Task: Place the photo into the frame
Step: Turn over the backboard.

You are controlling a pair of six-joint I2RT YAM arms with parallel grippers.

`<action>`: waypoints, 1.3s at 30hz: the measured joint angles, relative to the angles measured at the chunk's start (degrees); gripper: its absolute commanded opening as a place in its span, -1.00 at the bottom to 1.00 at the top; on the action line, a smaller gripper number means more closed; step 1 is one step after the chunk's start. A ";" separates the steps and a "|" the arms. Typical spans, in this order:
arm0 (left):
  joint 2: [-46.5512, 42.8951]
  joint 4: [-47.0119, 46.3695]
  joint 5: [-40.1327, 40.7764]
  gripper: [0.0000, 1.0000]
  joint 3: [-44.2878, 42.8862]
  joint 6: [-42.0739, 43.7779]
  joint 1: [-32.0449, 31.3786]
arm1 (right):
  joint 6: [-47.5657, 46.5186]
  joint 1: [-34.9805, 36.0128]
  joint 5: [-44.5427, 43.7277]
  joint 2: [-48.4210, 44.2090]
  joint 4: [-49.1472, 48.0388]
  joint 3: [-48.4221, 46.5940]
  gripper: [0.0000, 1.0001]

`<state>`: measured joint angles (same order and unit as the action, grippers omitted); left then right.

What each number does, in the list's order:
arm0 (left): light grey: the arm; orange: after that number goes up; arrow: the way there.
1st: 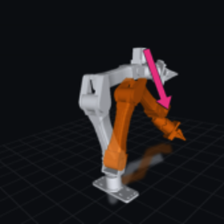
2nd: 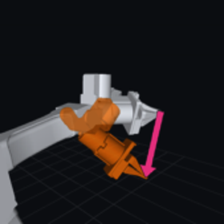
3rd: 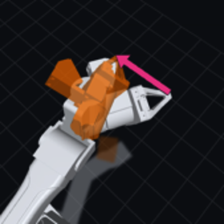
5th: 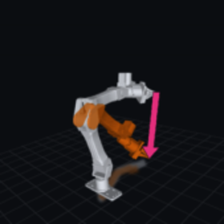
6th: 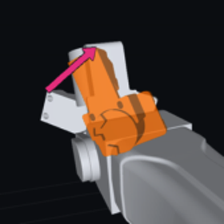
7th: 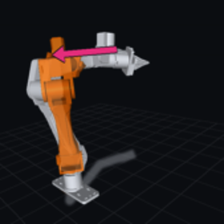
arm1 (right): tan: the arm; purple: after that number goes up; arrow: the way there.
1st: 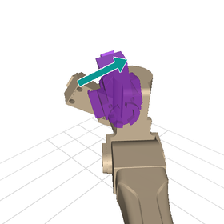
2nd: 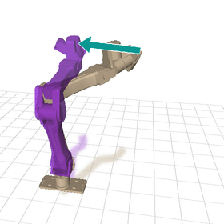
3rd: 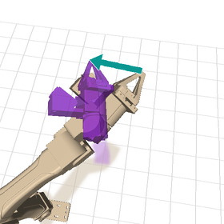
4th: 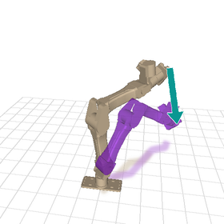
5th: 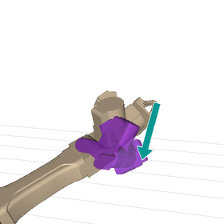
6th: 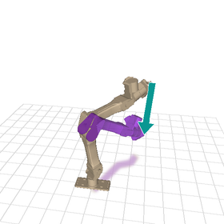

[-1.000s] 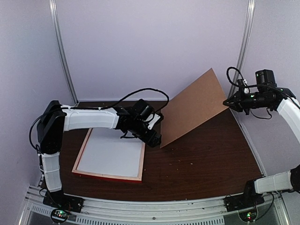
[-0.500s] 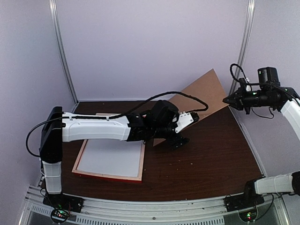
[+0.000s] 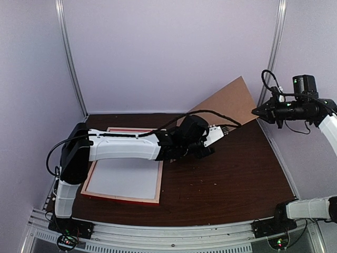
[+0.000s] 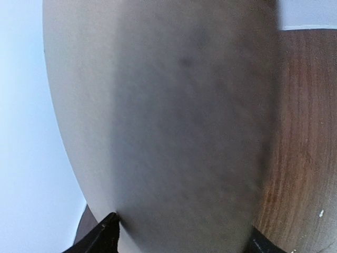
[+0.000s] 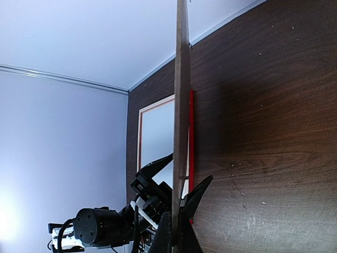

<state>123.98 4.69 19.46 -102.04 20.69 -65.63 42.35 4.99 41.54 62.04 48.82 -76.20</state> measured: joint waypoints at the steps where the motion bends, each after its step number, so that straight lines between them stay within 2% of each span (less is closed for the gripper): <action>1: 0.13 -0.92 0.72 0.29 -0.07 0.48 0.00 | 0.13 0.04 0.02 0.00 -0.02 0.22 -1.00; 13: 0.74 -4.46 5.25 -0.41 -0.17 3.06 -0.11 | 1.75 0.17 0.48 0.00 -2.36 2.89 -1.00; 16: 0.74 -4.74 6.49 -0.49 -0.17 3.93 -0.13 | 3.13 0.13 0.35 0.00 -3.17 3.41 -0.94; 20: 0.76 -5.03 8.22 -0.66 -0.17 4.81 -0.44 | 4.17 0.07 0.26 0.00 -3.61 3.74 -0.72; 27: 0.74 -8.66 11.34 -1.00 0.04 8.87 -1.27 | 2.75 0.17 1.99 -0.35 -5.60 5.16 -0.08; 35: 0.74 -11.72 13.99 -1.00 1.75 12.70 -2.21 | 0.11 0.31 2.45 -0.52 -4.74 3.67 0.68; 39: 0.46 -13.22 14.97 -1.00 2.54 13.29 -2.25 | -2.93 0.24 1.16 -0.31 -0.33 -2.78 0.93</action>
<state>124.44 -8.54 34.44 -99.50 33.98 -67.88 39.42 5.23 42.70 61.73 48.49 -78.98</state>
